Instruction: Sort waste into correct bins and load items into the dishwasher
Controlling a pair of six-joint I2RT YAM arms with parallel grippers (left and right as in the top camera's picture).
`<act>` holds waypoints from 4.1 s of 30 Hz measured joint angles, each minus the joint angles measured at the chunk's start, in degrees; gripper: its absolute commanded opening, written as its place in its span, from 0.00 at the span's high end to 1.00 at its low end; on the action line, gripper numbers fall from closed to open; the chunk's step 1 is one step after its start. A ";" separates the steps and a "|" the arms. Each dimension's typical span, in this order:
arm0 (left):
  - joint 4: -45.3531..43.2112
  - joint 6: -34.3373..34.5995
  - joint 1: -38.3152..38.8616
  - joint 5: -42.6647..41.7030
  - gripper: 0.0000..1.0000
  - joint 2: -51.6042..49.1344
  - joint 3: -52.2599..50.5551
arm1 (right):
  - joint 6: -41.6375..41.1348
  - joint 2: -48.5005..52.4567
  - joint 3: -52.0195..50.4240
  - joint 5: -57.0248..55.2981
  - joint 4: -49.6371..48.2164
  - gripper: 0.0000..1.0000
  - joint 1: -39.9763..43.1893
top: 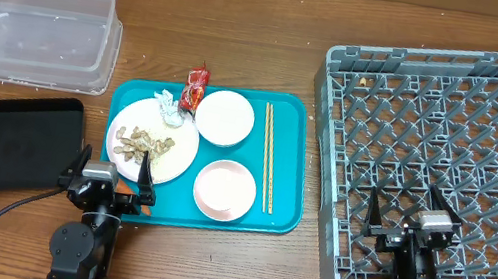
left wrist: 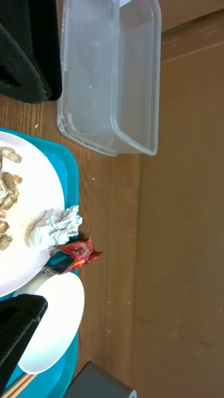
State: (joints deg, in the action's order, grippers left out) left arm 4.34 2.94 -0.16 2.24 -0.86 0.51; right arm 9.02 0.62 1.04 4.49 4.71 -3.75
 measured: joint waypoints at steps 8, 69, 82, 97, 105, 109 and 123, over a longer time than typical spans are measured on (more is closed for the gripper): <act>0.00 0.04 0.00 0.02 0.00 0.00 0.00 | -0.55 0.00 0.00 0.00 0.02 0.00 0.00; 43.39 5.95 -0.26 -10.73 0.00 -57.42 54.55 | -19.32 59.54 48.78 0.20 26.60 0.00 0.00; 46.38 5.97 -0.26 -13.22 0.00 -57.42 54.60 | -19.34 59.54 48.89 0.22 22.01 0.00 0.00; 26.16 13.46 0.24 -11.26 0.09 -71.17 55.08 | -19.50 59.54 48.89 2.80 22.36 0.00 0.00; 15.30 14.56 2.95 -12.24 0.21 -83.87 55.25 | -19.47 59.54 48.94 2.80 24.90 0.00 0.00; 13.14 14.95 4.57 -12.87 0.26 -87.47 55.28 | -19.47 59.54 48.94 2.80 25.68 0.00 0.00; 11.52 14.97 7.32 -12.98 0.37 -94.84 55.36 | -19.50 59.54 48.94 2.80 26.01 0.00 0.00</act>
State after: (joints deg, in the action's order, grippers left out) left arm 15.86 17.91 7.16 -10.74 -95.70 55.88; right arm -10.48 60.16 49.98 7.29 30.72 -3.75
